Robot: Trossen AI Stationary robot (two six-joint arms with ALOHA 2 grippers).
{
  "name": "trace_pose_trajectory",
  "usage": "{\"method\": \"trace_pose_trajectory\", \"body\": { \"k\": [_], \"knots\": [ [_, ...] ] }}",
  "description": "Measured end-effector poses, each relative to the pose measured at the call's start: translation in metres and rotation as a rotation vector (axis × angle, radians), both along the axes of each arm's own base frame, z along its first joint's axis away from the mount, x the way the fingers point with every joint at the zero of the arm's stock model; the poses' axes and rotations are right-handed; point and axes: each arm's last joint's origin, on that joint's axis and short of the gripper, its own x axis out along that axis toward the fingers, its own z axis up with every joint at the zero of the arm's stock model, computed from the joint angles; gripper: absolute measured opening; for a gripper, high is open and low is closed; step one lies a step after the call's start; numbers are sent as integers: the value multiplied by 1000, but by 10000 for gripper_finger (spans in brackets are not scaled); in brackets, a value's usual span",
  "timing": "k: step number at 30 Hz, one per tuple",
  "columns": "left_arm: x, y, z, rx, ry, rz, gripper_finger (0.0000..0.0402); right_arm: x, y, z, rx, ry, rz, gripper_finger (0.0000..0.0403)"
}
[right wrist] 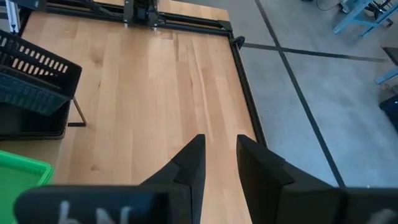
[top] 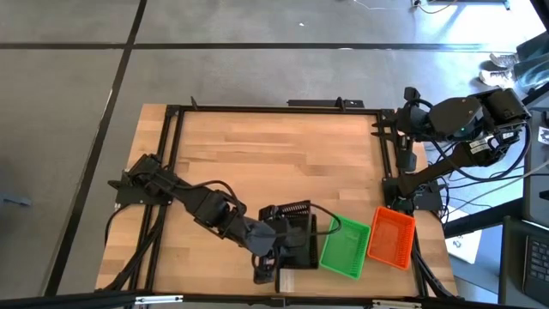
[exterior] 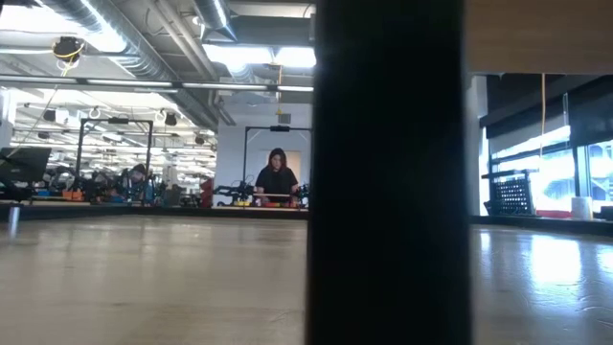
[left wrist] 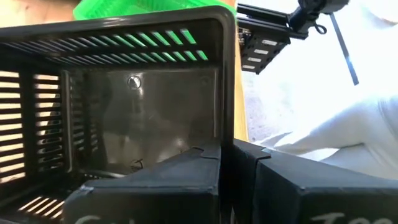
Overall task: Stack baskets on shelf by color
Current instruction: Stack the black bin on the stacked black bins on the shelf, then return to Home Position
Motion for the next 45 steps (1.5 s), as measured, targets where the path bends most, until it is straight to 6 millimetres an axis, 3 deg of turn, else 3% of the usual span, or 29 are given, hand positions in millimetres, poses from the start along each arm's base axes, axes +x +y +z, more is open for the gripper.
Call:
{"method": "trace_pose_trajectory", "body": {
  "k": [12,17,30,33,37,45],
  "knots": [
    [3,6,0,-75,20,62,75,0,0,0,-4,1,3,90],
    [4,4,3,-98,-4,56,86,0,0,0,-4,2,3,90],
    [5,5,3,-28,-20,-19,80,0,2,-1,42,12,53,88],
    [3,12,3,17,-4,-32,61,0,2,0,44,10,54,67],
    [-7,26,11,46,29,-13,12,-8,0,2,74,-14,43,11],
    [-43,54,37,243,37,34,1,-33,0,6,222,-42,193,3]
  ]
}}
